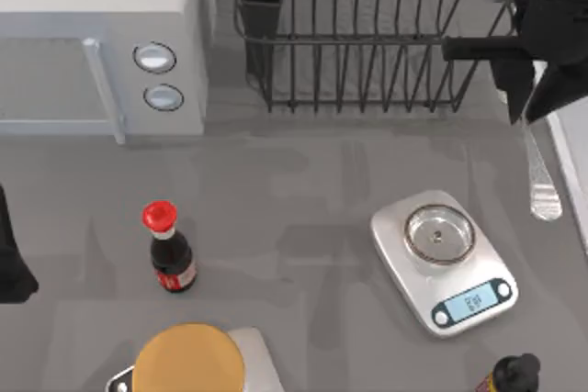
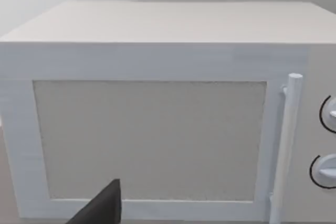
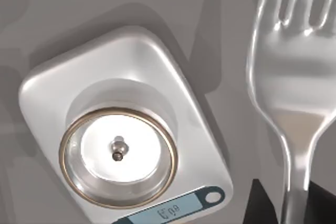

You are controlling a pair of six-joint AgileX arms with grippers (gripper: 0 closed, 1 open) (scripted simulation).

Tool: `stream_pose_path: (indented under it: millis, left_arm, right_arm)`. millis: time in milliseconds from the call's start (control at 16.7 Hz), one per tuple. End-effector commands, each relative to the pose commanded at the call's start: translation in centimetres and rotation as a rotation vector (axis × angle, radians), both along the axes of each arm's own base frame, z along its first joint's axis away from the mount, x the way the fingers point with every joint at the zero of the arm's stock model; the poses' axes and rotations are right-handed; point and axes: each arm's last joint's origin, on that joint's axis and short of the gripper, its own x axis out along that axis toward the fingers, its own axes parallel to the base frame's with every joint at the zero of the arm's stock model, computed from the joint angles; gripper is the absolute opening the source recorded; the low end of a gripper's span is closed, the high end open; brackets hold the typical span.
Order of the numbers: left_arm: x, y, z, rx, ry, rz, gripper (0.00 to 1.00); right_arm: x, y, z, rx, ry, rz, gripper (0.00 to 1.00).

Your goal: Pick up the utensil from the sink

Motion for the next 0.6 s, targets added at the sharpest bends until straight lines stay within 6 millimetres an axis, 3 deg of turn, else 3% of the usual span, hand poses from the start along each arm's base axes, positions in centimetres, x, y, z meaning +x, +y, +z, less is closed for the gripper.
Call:
stream_pose_path:
  millis: [240, 420, 600]
  left_arm:
    - [0.0, 0.0, 0.0, 0.000, 0.000, 0.000, 1.00]
    - [0.0, 0.0, 0.0, 0.000, 0.000, 0.000, 1.00]
    - [0.0, 0.0, 0.0, 0.000, 0.000, 0.000, 1.00]
  right_arm:
    - [0.2, -0.2, 0.1, 0.008, -0.005, -0.005, 0.00]
    - [0.3, -1.3, 1.4, 0.083, -0.080, -0.027, 0.00]
    - [0.6, -2.2, 0.8, 0.146, -0.127, -0.043, 0.00]
